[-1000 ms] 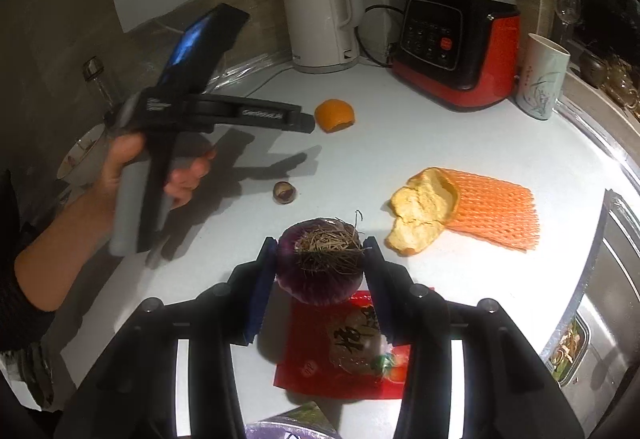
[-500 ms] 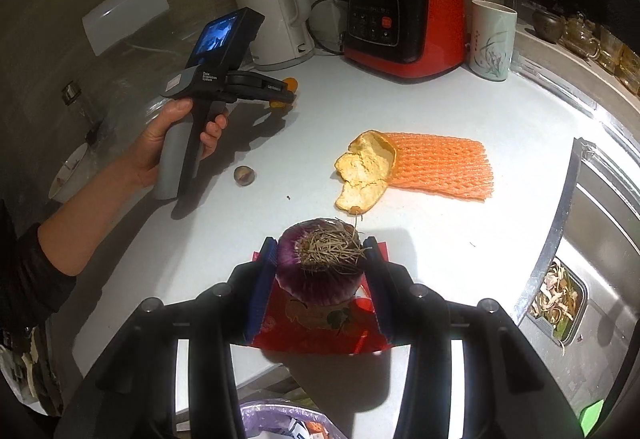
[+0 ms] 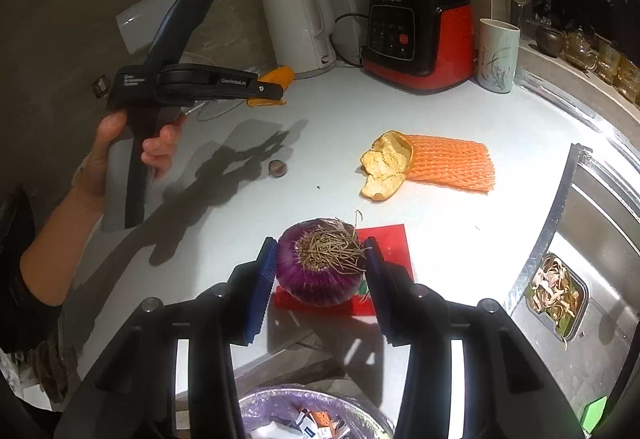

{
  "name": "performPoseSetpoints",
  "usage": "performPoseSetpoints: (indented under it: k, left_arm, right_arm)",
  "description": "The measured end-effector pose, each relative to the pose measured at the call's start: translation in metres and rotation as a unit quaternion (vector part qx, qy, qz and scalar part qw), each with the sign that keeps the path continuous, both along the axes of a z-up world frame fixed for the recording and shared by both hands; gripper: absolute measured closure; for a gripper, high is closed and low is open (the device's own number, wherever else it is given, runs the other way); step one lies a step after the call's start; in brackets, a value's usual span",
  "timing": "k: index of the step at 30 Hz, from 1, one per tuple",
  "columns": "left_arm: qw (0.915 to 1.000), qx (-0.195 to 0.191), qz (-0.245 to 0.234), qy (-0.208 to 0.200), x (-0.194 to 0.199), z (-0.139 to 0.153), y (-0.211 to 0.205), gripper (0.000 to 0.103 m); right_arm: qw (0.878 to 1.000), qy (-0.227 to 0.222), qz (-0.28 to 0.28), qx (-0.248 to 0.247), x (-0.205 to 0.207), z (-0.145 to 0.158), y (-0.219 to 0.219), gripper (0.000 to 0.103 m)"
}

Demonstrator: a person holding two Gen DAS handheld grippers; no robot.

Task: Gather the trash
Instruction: 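Grasp the red onion with the right gripper while the left gripper grasps the orange peel, then lower the orange peel and red onion into the bin and open both grippers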

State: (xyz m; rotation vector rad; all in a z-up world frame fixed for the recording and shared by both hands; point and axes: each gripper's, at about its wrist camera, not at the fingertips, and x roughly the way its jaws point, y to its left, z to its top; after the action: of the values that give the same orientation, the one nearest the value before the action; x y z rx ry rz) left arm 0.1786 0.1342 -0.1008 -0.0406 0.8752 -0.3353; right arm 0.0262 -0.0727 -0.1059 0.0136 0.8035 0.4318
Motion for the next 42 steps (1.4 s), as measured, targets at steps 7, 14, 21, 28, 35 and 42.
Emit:
performPoseSetpoints:
  k: [7,14,21,28,35,42]
  left_arm:
    - [1.0,-0.007,-0.003,0.004,-0.134,0.003,-0.028,0.087]
    - [0.9999,0.009,0.0,0.011,-0.25,-0.01,-0.053,0.087]
    - [0.9997,0.02,-0.005,0.01,-0.328,-0.017,-0.067,0.087]
    - [0.9991,0.04,-0.01,0.013,-0.364,-0.028,-0.075,0.087]
    - [0.9978,0.059,-0.015,0.026,-0.37,-0.05,-0.086,0.087]
    - [0.9952,0.066,-0.017,0.071,-0.354,-0.094,-0.095,0.085]
  right_arm:
    - [1.0,-0.01,0.017,-0.002,-0.092,0.009,-0.014,0.059]
    - [1.0,-0.007,0.024,-0.007,-0.188,0.001,-0.031,0.059]
    - [1.0,-0.01,0.015,-0.011,-0.244,-0.007,-0.043,0.059]
    - [1.0,-0.013,0.011,-0.017,-0.265,-0.009,-0.044,0.059]
    - [0.999,-0.023,0.015,-0.02,-0.271,-0.002,-0.041,0.059]
    - [0.999,-0.018,0.014,-0.027,-0.269,-0.004,-0.044,0.059]
